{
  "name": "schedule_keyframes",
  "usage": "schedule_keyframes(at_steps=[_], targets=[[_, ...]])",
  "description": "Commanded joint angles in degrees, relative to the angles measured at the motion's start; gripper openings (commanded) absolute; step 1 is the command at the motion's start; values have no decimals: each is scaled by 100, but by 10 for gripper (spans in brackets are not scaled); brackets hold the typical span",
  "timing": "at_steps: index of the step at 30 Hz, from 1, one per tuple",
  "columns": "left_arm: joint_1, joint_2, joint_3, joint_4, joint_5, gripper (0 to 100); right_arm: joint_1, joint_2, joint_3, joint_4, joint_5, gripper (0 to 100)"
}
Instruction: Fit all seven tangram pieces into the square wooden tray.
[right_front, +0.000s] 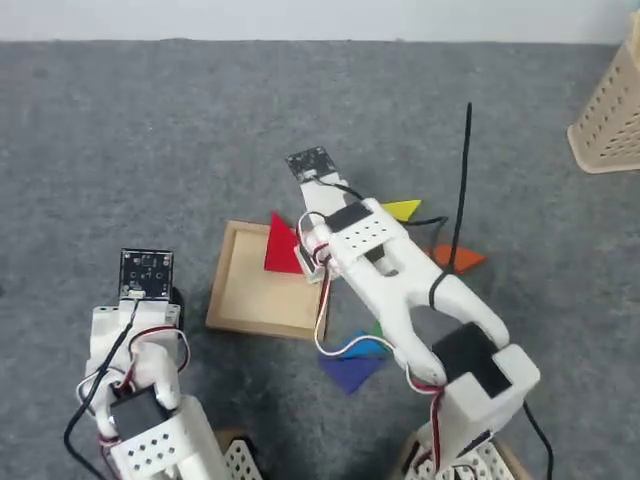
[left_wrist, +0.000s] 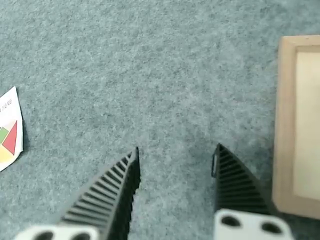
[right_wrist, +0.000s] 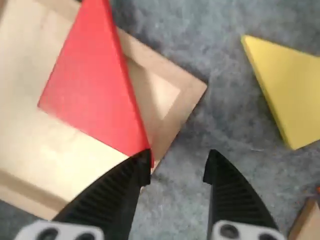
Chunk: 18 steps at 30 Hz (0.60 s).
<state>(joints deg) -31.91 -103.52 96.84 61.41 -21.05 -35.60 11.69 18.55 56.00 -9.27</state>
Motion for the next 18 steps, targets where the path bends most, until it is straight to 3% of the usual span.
schedule_keyframes(at_steps=[1, 14, 18], targets=[[26, -53, -31, 44, -35, 218, -66, 444, -325, -66, -114, 192], [26, -53, -31, 44, -35, 218, -66, 769, -941, 620, -105, 186], [26, -53, -31, 44, -35, 218, 207, 822, -932, 637, -105, 52]])
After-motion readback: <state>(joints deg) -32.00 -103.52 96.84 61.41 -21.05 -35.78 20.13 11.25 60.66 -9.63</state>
